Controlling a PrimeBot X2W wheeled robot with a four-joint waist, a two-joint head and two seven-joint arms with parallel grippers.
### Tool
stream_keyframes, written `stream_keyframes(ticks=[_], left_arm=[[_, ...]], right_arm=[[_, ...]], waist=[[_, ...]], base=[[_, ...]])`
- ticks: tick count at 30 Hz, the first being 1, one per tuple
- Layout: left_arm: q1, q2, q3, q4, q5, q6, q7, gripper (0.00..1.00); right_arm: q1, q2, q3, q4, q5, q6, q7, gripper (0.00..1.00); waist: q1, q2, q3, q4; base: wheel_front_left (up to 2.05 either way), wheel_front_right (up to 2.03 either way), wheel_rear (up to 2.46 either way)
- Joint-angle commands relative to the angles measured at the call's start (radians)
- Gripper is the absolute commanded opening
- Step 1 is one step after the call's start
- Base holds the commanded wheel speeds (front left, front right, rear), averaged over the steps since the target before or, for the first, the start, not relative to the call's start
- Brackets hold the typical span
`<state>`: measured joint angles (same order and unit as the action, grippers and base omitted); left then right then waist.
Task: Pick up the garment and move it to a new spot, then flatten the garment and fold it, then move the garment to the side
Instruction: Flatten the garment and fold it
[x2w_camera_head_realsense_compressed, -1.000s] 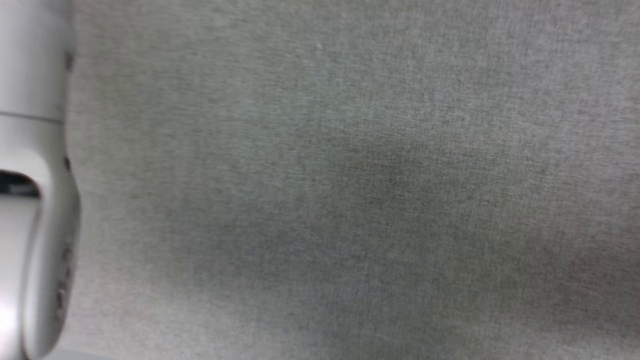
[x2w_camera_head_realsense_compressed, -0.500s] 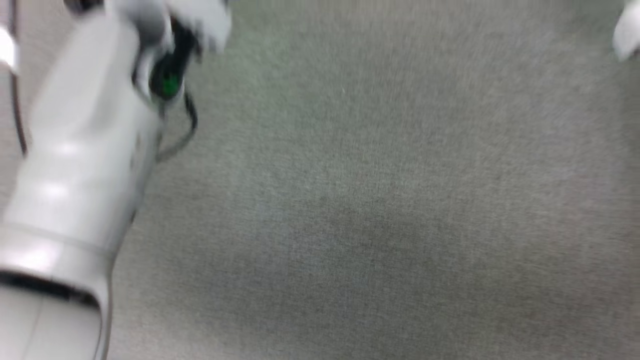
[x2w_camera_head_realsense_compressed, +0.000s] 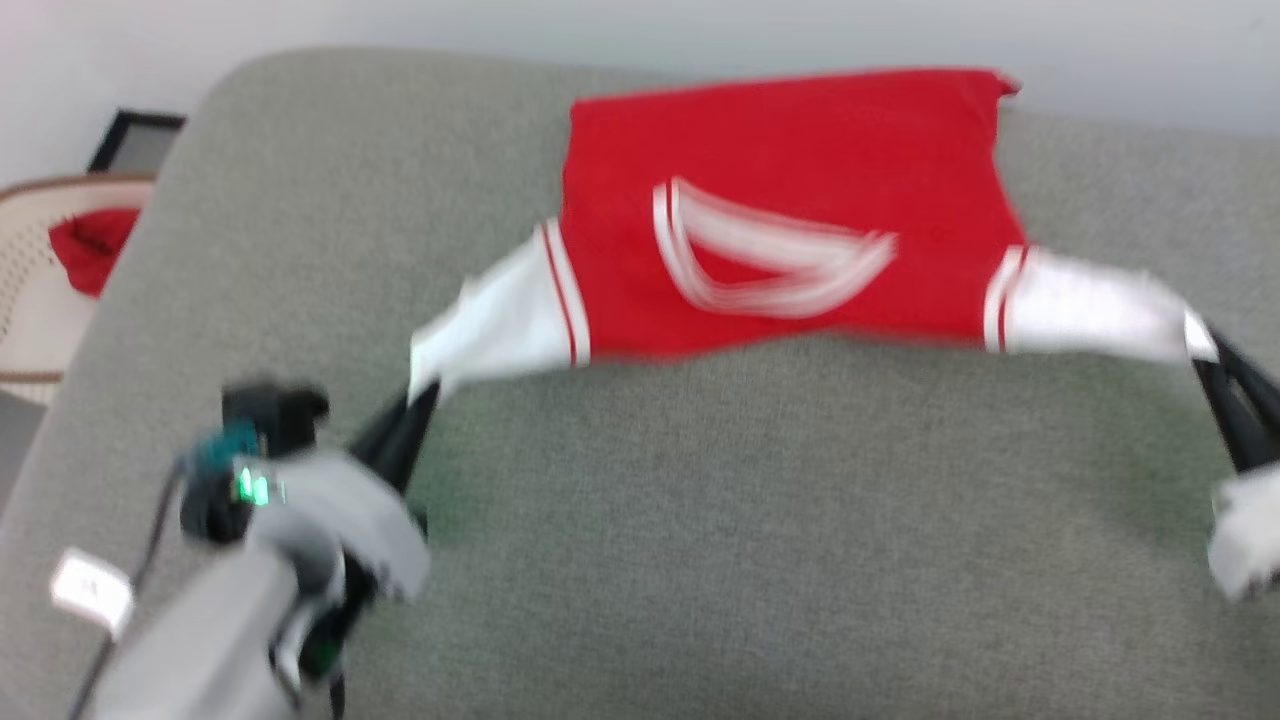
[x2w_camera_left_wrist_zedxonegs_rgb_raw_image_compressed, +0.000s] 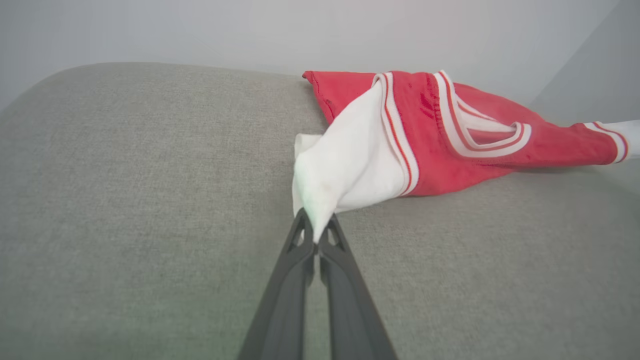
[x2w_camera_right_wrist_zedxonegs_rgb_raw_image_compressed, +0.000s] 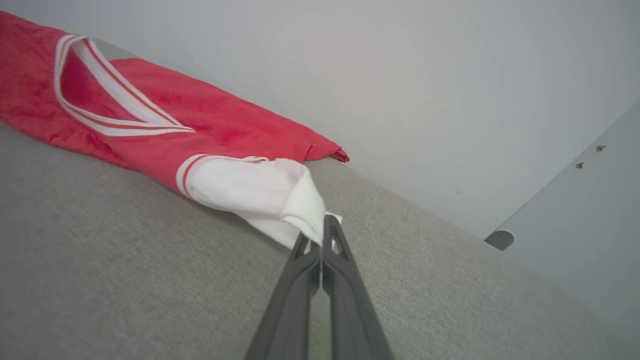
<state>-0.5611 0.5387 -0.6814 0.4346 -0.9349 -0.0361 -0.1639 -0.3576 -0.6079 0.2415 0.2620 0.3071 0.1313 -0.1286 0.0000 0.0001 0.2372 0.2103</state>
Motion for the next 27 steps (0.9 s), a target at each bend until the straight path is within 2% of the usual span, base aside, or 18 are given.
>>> stream_keyframes(ticks=[1, 8, 11, 12, 17, 21, 27], left_arm=[[0.051, 0.01, -0.005, -0.033, 0.001, 0.024, -0.009, 0.0], [0.287, 0.068, 0.005, -0.169, 0.013, 0.148, -0.067, 0.0], [0.379, 0.069, 0.009, -0.205, 0.001, 0.186, -0.079, 0.0], [0.379, 0.069, 0.009, -0.205, 0.001, 0.186, -0.079, 0.0], [0.485, 0.078, 0.008, -0.237, 0.011, 0.243, -0.088, 0.0], [0.53, 0.068, 0.014, -0.232, -0.001, 0.262, -0.091, 0.0], [0.563, 0.057, 0.002, -0.192, -0.001, 0.294, -0.084, 0.0]], right_arm=[[0.058, -0.001, -0.023, -0.034, -0.014, -0.001, 0.005, 0.0], [0.322, 0.0, -0.095, -0.178, -0.091, -0.001, 0.005, 0.0], [0.427, 0.034, -0.149, -0.208, -0.092, -0.001, -0.001, 0.0], [0.427, 0.034, -0.149, -0.208, -0.092, -0.001, -0.001, 0.0], [0.57, 0.078, -0.197, -0.253, -0.11, -0.001, 0.022, 0.0], [0.63, 0.102, -0.217, -0.263, -0.101, -0.001, 0.032, 0.0], [0.685, 0.104, -0.213, -0.249, -0.094, -0.001, 0.045, 0.0]], waist=[[0.0, -0.0001, -0.067, -0.009], [0.0, -0.0001, -0.107, -0.025], [0.0, -0.0001, -0.119, -0.03], [0.0, -0.0001, -0.119, -0.03], [0.0, -0.0001, -0.127, -0.036], [0.0, -0.0001, -0.125, -0.041], [0.0, -0.0001, -0.119, -0.046]], base=[[0.0, 0.0, 0.0], [0.0, 0.0, 0.0], [0.0, 0.0, 0.0], [0.0, 0.0, 0.0], [0.0, 0.0, 0.0], [0.0, 0.0, 0.0], [0.0, 0.0, 0.0]])
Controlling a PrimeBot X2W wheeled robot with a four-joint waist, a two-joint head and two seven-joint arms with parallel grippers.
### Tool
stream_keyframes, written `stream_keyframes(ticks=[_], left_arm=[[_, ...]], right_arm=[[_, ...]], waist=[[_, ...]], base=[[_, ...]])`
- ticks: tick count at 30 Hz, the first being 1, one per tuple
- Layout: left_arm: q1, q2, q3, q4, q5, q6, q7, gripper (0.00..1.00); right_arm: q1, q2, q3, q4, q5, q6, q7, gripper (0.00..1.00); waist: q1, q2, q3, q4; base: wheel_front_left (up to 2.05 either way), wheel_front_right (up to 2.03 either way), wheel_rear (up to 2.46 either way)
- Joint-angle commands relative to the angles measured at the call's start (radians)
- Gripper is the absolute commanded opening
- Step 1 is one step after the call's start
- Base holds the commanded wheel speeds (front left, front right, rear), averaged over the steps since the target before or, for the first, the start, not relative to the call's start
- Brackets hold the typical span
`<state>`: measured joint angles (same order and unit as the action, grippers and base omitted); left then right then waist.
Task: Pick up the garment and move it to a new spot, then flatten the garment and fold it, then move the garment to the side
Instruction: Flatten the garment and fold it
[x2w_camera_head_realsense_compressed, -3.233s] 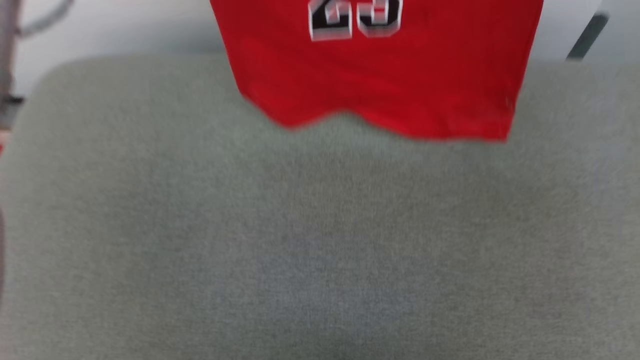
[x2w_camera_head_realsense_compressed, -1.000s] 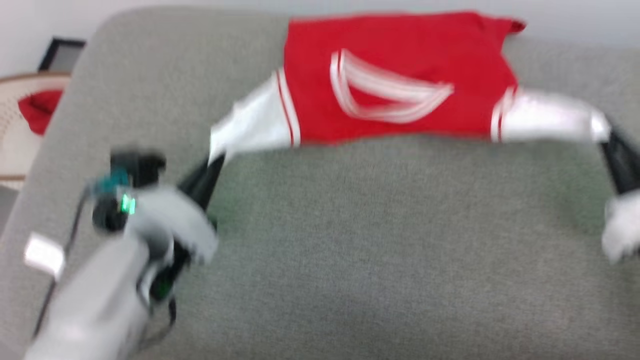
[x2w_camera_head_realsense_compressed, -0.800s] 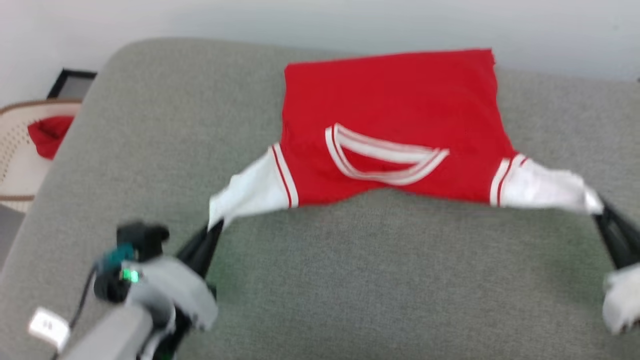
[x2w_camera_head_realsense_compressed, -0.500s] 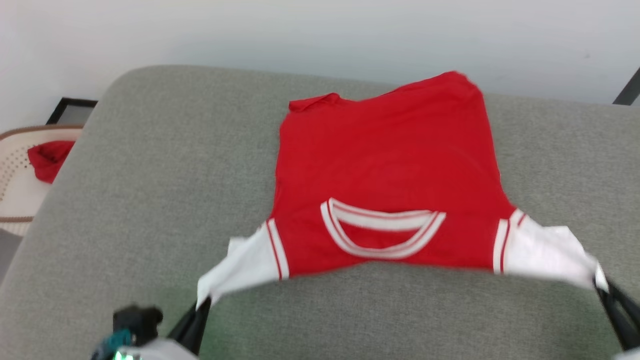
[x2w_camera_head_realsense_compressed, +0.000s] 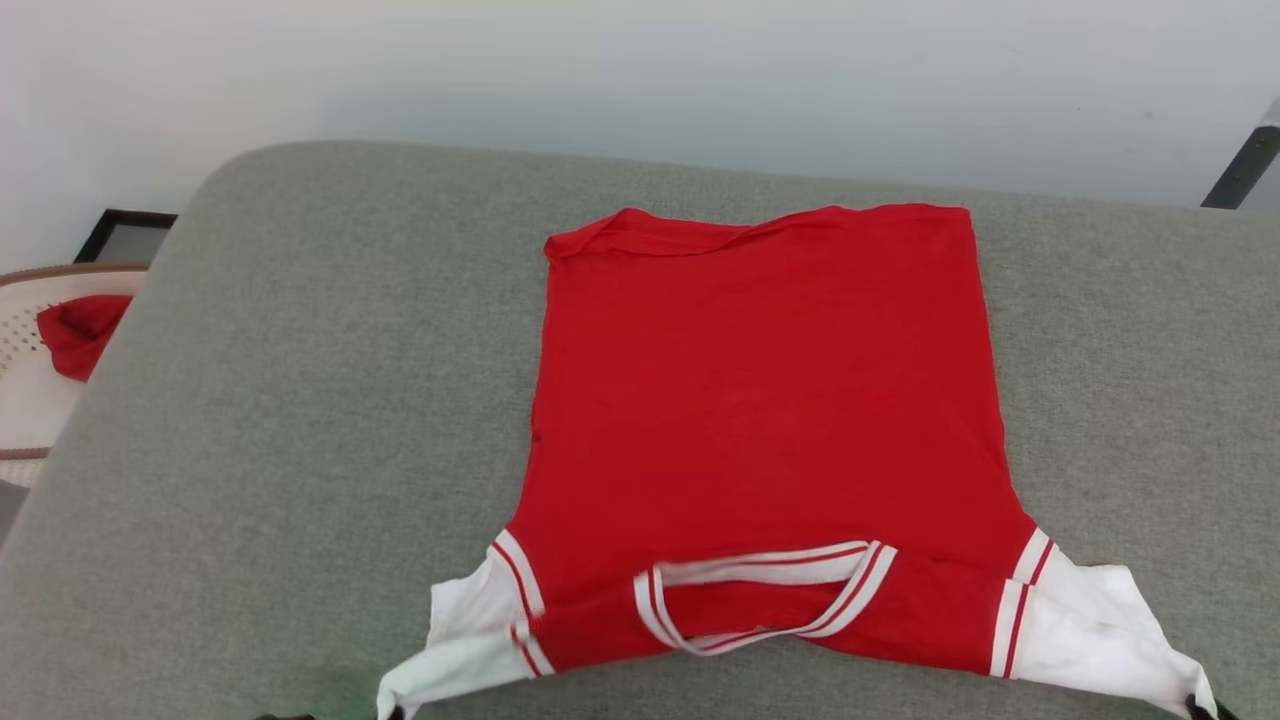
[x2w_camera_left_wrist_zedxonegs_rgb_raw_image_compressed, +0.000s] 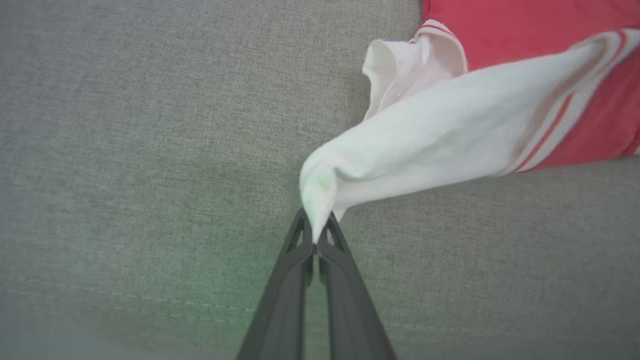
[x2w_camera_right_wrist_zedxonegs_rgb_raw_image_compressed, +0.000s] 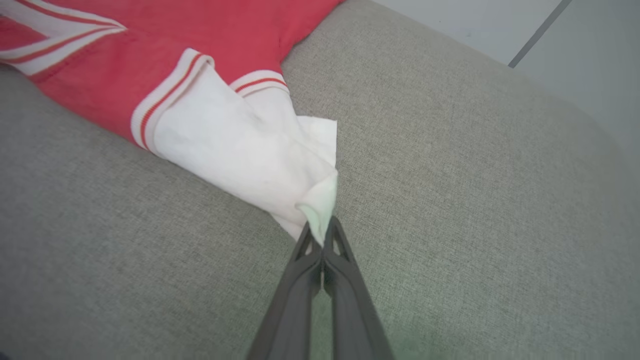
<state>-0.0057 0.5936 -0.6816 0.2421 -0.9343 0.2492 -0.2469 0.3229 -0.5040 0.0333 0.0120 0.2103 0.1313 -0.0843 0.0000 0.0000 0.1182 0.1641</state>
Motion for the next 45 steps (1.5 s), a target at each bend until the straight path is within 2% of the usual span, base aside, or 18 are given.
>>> stream_keyframes(ticks=[1, 8, 13, 14, 15, 16, 22, 27, 35, 40, 45], left_arm=[[0.01, -0.003, 0.001, 0.007, -0.003, 0.007, -0.003, 0.0], [-0.008, -0.036, 0.001, 0.045, -0.003, -0.014, -0.007, 0.0], [-0.028, -0.049, 0.01, 0.058, 0.013, -0.011, -0.011, 0.0], [-0.029, -0.052, 0.012, 0.059, 0.013, -0.011, -0.012, 0.0], [-0.031, -0.055, 0.014, 0.058, 0.015, -0.012, -0.013, 0.0], [-0.033, -0.058, 0.017, 0.057, 0.017, -0.013, -0.014, 0.0], [-0.043, -0.074, 0.036, 0.044, 0.027, -0.017, -0.016, 0.0], [-0.045, -0.086, 0.06, 0.025, 0.043, -0.015, -0.018, 0.0], [-0.048, -0.117, 0.087, 0.004, 0.077, -0.024, -0.019, 0.0], [-0.065, -0.141, 0.078, 0.007, 0.102, -0.04, -0.018, 0.0], [-0.106, -0.169, 0.058, 0.022, 0.119, -0.063, -0.018, 0.0]], right_arm=[[0.01, 0.002, -0.007, 0.003, 0.003, -0.001, 0.001, 0.0], [0.006, 0.023, -0.006, 0.002, 0.009, -0.001, 0.022, 0.0], [0.006, 0.031, -0.011, -0.01, 0.012, -0.001, 0.048, 0.0], [0.006, 0.037, -0.017, -0.011, 0.016, -0.001, 0.055, 0.24], [0.005, 0.044, -0.022, -0.016, 0.02, -0.001, 0.062, 0.76], [0.004, 0.048, -0.026, -0.023, 0.02, -0.001, 0.068, 1.0], [0.001, 0.044, -0.019, -0.09, 0.039, -0.001, 0.095, 1.0], [0.001, 0.027, -0.025, -0.196, 0.066, -0.001, 0.109, 1.0], [-0.124, 0.007, -0.048, -0.33, 0.105, -0.001, 0.171, 1.0], [-0.313, -0.049, -0.001, -0.295, 0.155, -0.001, 0.229, 1.0], [-0.562, -0.121, 0.064, -0.142, 0.224, 0.0, 0.302, 1.0]], waist=[[0.0, 0.0, 0.001, 0.0], [0.0, 0.0, 0.007, -0.007], [0.0, 0.0, 0.011, -0.008], [0.0, 0.0, 0.012, -0.009], [0.0, 0.0, 0.014, -0.01], [0.0, 0.0, 0.015, -0.01], [0.0, 0.0, 0.028, -0.013], [0.0, 0.0, 0.041, -0.01], [0.0, 0.0, 0.059, 0.012], [0.0, 0.0, 0.072, 0.048], [0.0, 0.0, 0.099, 0.106]], base=[[0.0, 0.0, 0.0], [0.0, 0.0, 0.0], [0.0, 0.0, 0.0], [0.0, 0.0, 0.0], [0.0, 0.0, 0.0], [0.0, 0.0, 0.0], [0.0, 0.0, 0.0], [0.0, 0.0, 0.0], [0.0, 0.0, 0.0], [0.0, 0.0, 0.0], [0.0, 0.0, 0.0]])
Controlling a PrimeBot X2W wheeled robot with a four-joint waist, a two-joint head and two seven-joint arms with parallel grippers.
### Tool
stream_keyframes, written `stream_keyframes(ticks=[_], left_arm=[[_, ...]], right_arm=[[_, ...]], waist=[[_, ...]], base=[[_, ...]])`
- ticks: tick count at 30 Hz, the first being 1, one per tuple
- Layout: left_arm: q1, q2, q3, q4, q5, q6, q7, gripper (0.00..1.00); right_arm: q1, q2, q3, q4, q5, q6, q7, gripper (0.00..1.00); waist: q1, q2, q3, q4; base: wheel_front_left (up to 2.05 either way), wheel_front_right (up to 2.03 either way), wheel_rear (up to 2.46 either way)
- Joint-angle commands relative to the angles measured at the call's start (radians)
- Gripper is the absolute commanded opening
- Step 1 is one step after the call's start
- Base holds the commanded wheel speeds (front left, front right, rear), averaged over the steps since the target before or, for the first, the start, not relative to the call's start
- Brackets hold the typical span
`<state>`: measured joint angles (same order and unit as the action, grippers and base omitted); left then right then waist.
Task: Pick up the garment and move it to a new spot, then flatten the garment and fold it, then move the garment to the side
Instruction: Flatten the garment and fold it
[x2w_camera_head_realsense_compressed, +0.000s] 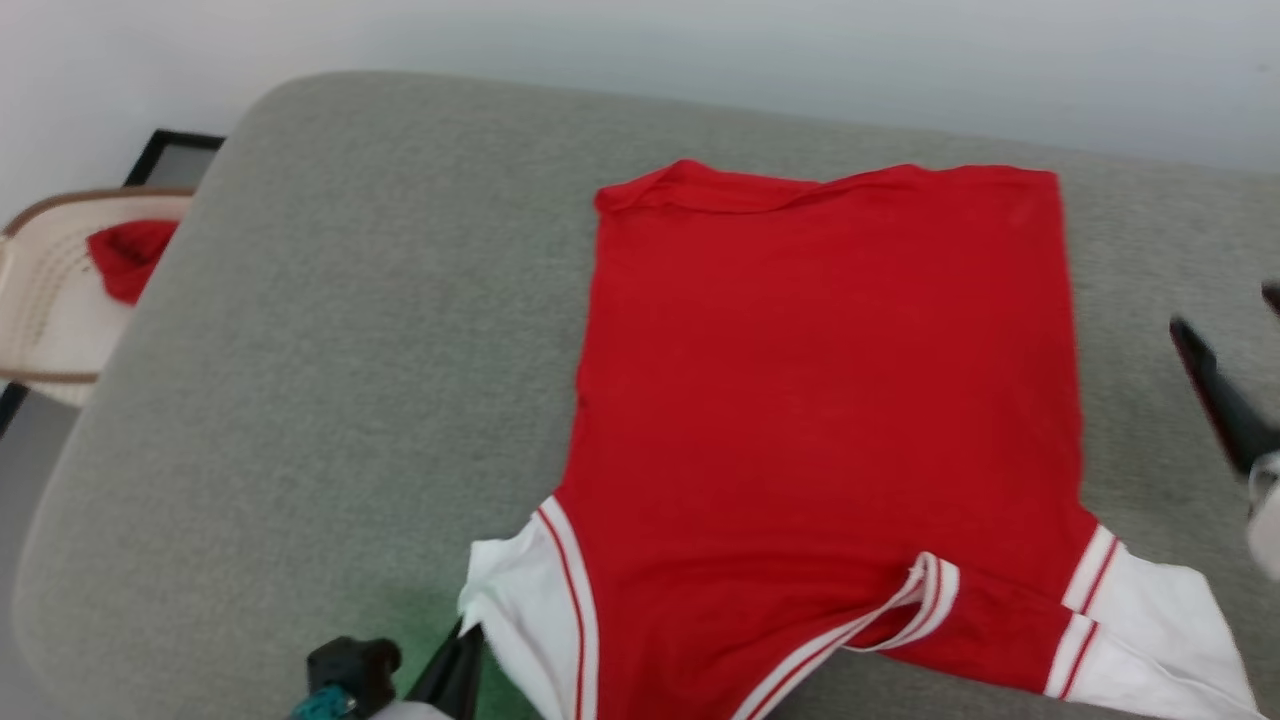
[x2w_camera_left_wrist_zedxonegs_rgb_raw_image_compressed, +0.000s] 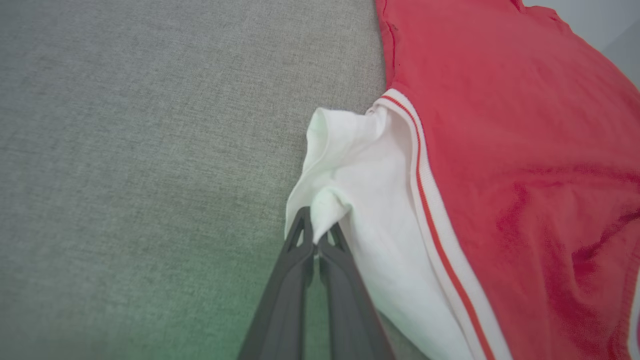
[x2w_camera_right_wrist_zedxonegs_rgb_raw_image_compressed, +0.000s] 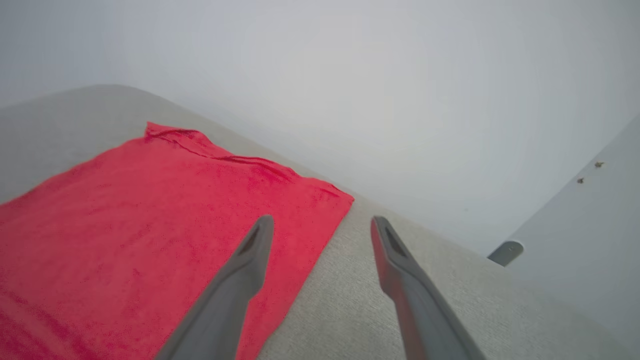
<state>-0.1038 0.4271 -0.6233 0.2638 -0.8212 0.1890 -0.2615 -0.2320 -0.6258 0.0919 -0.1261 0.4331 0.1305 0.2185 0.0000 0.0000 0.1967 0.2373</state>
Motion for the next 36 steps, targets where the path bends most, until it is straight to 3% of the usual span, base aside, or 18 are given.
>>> stream_keyframes(ticks=[1, 15, 26, 33, 34, 35, 36], left_arm=[[-0.017, -0.009, -0.006, 0.005, 0.007, -0.007, -0.002, 0.0], [-0.153, -0.125, -0.079, 0.104, 0.044, -0.103, 0.0, 0.0], [-0.218, -0.212, -0.092, 0.193, 0.067, -0.172, 0.0, 0.0], [-0.231, -0.254, -0.063, 0.24, 0.095, -0.206, 0.004, 0.0], [-0.23, -0.258, -0.058, 0.245, 0.098, -0.209, 0.004, 0.0], [-0.229, -0.262, -0.052, 0.252, 0.102, -0.213, 0.004, 0.0], [-0.227, -0.265, -0.046, 0.258, 0.107, -0.217, 0.004, 0.0]], right_arm=[[-0.055, -0.007, 0.015, 0.041, 0.022, 0.0, 0.019, 1.0], [-0.584, -0.079, 0.206, 0.617, 0.136, 0.0, 0.316, 1.0], [-0.804, -0.065, 0.193, 0.914, 0.077, 0.0, 0.472, 1.0], [-0.849, -0.03, 0.162, 1.067, 0.017, 0.0, 0.557, 1.0], [-0.851, -0.027, 0.16, 1.081, 0.01, 0.0, 0.562, 0.33], [-0.853, -0.024, 0.158, 1.095, -0.001, 0.0, 0.568, 0.0], [-0.854, -0.019, 0.16, 1.105, -0.008, 0.0, 0.574, 0.0]], waist=[[0.0, 0.0, 0.028, 0.046], [0.0, 0.0, 0.144, 0.224], [0.0, 0.0, 0.231, 0.3], [0.0, 0.0, 0.255, 0.332], [0.0, 0.0, 0.258, 0.334], [0.0, 0.0, 0.258, 0.336], [0.0, 0.0, 0.259, 0.337]], base=[[0.0, 0.0, 0.0], [0.0, 0.0, 0.0], [0.0, 0.0, 0.0], [0.0, 0.0, 0.0], [0.0, 0.0, 0.0], [0.0, 0.0, 0.0], [0.0, 0.0, 0.0]])
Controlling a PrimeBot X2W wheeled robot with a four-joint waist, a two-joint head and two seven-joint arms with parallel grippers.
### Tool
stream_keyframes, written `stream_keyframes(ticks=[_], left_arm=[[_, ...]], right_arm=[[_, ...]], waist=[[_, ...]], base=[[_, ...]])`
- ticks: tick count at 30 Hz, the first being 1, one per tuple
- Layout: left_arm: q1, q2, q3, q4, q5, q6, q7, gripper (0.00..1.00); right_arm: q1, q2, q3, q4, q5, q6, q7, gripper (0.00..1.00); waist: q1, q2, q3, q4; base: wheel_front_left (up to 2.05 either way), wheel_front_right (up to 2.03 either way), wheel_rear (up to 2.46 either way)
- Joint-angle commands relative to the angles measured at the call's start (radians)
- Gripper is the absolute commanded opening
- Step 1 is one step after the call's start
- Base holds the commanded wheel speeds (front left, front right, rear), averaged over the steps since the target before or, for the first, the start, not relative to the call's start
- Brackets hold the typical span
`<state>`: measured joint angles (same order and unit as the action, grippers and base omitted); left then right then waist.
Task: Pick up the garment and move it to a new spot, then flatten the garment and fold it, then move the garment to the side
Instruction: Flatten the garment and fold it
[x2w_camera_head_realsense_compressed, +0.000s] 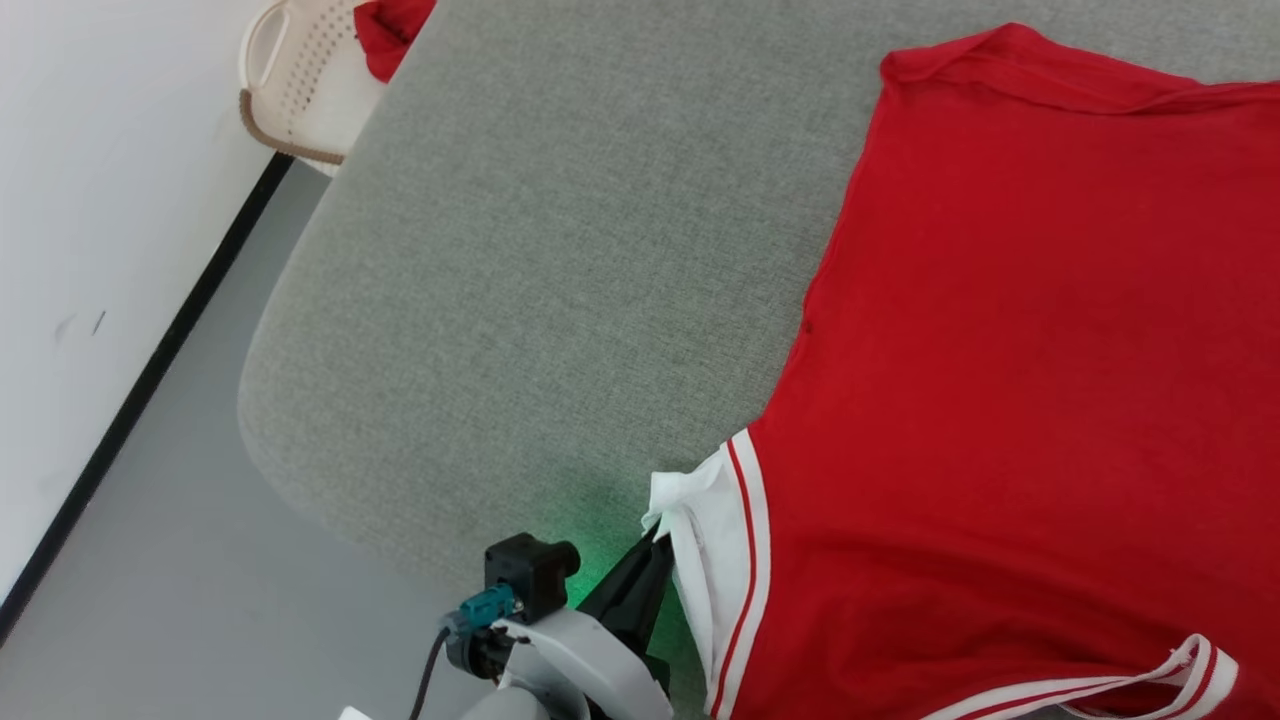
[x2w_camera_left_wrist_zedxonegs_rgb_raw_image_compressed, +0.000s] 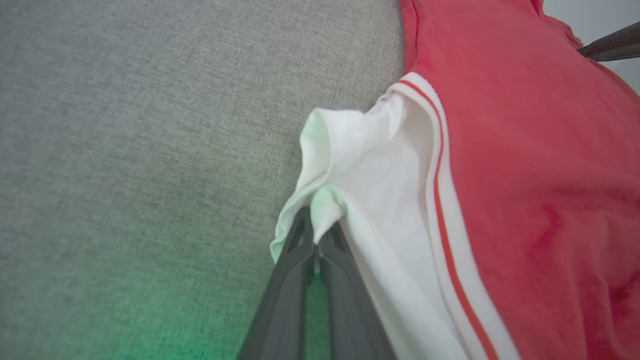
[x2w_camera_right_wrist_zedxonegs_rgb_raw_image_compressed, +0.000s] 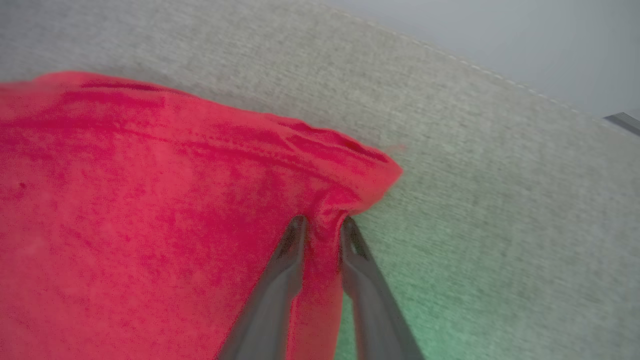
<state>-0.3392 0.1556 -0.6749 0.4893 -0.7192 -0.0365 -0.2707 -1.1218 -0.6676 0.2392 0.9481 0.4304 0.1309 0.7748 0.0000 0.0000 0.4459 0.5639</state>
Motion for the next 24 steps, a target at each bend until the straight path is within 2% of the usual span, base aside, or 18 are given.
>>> stream_keyframes(ticks=[1, 9, 15, 24], left_arm=[[0.009, 0.004, 0.013, 0.037, 0.01, 0.005, 0.014, 0.0], [0.028, 0.004, 0.073, 0.064, 0.043, -0.009, 0.015, 0.0], [0.041, 0.022, 0.119, 0.054, 0.063, -0.008, 0.012, 0.0], [0.072, 0.08, 0.162, 0.015, 0.074, 0.014, 0.012, 0.0]], right_arm=[[0.032, 0.025, 0.008, 0.039, -0.011, 0.0, 0.017, 0.0], [0.003, 0.054, 0.001, 0.031, -0.022, 0.0, -0.005, 0.0], [0.023, 0.073, 0.044, -0.038, 0.042, 0.0, -0.002, 0.0], [0.161, 0.014, 0.134, -0.236, 0.197, 0.0, 0.034, 0.0]], waist=[[0.0, 0.0, 0.011, 0.011], [0.0, 0.0, -0.015, -0.017], [0.0, 0.0, -0.062, -0.077], [0.0, 0.0, -0.14, -0.187]], base=[[0.0, 0.0, 0.0], [0.0, 0.0, 0.0], [0.0, 0.0, 0.0], [0.0, 0.0, 0.0]])
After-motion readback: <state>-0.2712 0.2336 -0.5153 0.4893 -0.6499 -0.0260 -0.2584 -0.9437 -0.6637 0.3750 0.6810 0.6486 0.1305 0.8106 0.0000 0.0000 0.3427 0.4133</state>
